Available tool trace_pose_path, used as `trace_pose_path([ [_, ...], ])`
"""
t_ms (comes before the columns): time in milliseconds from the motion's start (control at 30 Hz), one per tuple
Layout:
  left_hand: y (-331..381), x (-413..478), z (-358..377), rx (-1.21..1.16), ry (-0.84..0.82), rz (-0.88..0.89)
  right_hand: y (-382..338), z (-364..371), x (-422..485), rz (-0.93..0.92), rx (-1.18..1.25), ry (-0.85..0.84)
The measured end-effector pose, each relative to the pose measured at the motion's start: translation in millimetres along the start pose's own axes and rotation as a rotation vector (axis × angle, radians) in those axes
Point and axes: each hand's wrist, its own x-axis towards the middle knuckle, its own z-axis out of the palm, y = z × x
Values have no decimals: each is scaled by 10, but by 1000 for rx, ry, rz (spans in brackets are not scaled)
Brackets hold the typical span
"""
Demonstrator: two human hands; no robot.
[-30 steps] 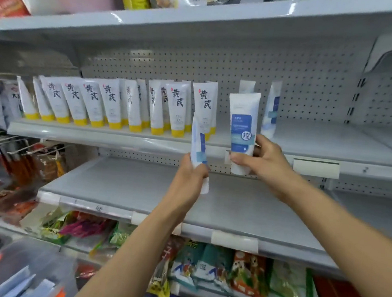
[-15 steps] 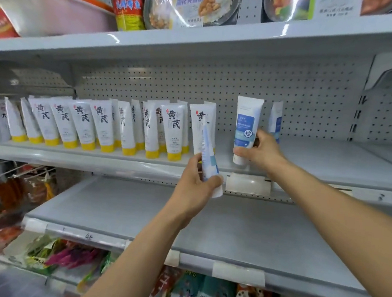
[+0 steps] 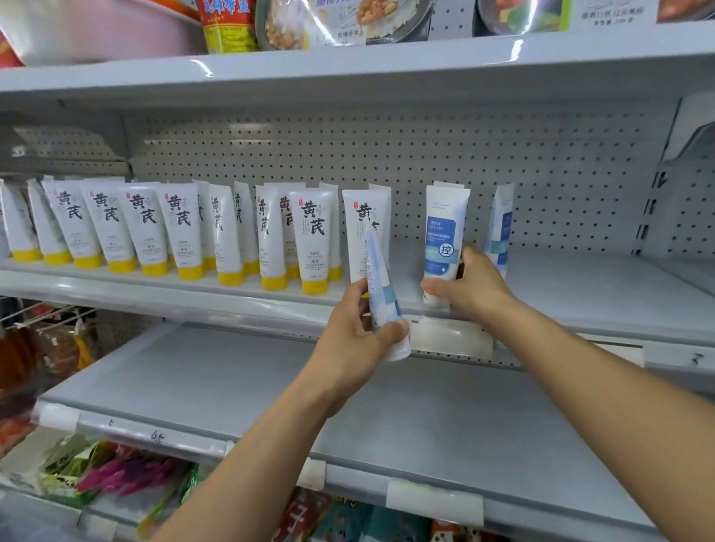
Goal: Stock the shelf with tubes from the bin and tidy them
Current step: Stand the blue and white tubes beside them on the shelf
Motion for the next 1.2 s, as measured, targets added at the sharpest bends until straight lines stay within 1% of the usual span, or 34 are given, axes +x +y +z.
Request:
trace_pose_path([
  [67,2,-6,12,-11,-9,6,7,-21,-48,36,-27,12],
  [100,6,-9,24,-15,-15,14,15,-37,-84,28,-65,60],
  [167,15,-9,65,-10,-20,37,13,-85,-186,-61,-130,210],
  [200,21,-1,92,-4,-17,47,-11,-127,-260,-103,-81,231],
  [233,32,5,127,2,-15,57,-49,-176,-342,-125,24,171],
  [267,42,14,164,6,-14,67,-92,-223,-428,-125,130,32],
  [300,57,21,204,13,-20,82,-134,-262,-511,-111,181,-138],
  [333,68,28,246,18,-33,104,-158,-291,-577,-94,171,-277],
  [367,75,39,290,29,-51,131,-162,-312,-615,-81,152,-354],
  [400,81,47,332,40,-70,158,-151,-329,-624,-74,147,-377],
  [467,103,61,409,65,-101,193,-125,-382,-610,-52,170,-346],
  [567,122,128,480,63,-176,192,-75,-498,-580,-31,167,-303],
  [633,150,187,511,59,-212,194,-45,-561,-543,-29,196,-240],
  [700,169,258,543,117,-162,205,-34,-616,-473,-43,205,-127],
  [800,145,395,581,262,29,254,-1,-690,-325,-41,141,60],
  [867,107,500,598,345,114,310,43,-705,-231,-20,103,132],
  [933,62,614,610,449,155,332,86,-680,-169,-10,70,158],
  [1000,29,706,625,534,169,319,130,-630,-120,-7,39,175],
  [1200,-36,905,676,590,131,225,242,-539,-68,22,-31,180],
])
